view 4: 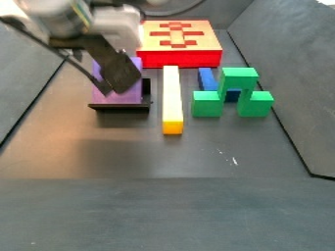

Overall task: Pick up the purple object. Move up. Place the purple object on the fixture. Regrasp the purple object. Move to above the board. Insert the purple object.
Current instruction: Regrasp the purple object.

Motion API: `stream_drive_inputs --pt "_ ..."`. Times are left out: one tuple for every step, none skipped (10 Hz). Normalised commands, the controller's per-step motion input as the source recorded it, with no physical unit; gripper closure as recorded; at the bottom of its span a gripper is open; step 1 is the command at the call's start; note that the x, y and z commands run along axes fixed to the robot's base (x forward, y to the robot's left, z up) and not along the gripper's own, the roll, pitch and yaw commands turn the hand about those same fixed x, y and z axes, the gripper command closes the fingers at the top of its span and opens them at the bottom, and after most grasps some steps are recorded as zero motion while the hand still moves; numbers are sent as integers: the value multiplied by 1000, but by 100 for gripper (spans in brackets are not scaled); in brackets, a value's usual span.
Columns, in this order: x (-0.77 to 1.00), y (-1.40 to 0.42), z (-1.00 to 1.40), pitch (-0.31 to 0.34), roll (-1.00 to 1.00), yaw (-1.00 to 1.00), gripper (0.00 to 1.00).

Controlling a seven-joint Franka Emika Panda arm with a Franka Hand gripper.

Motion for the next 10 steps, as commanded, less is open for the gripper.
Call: stream_drive_inputs --pt "146 0 580 -114 706 60 0" --pt "226 -6 591 -109 749 94 0" --pt "371 -134 560 -43 983 143 0" --pt "569 -200 460 0 1000 197 0" --pt "566 -220 297 -26 1000 211 0" --pt "309 -229 40 -63 1000 214 0" --pt "117 -214 0 -46 1000 234 0" --pt "60 -174 0 0 1000 243 0" --pt "46 -151 0 0 1000 191 0" --pt "0 -303 0 117 1000 89 0"
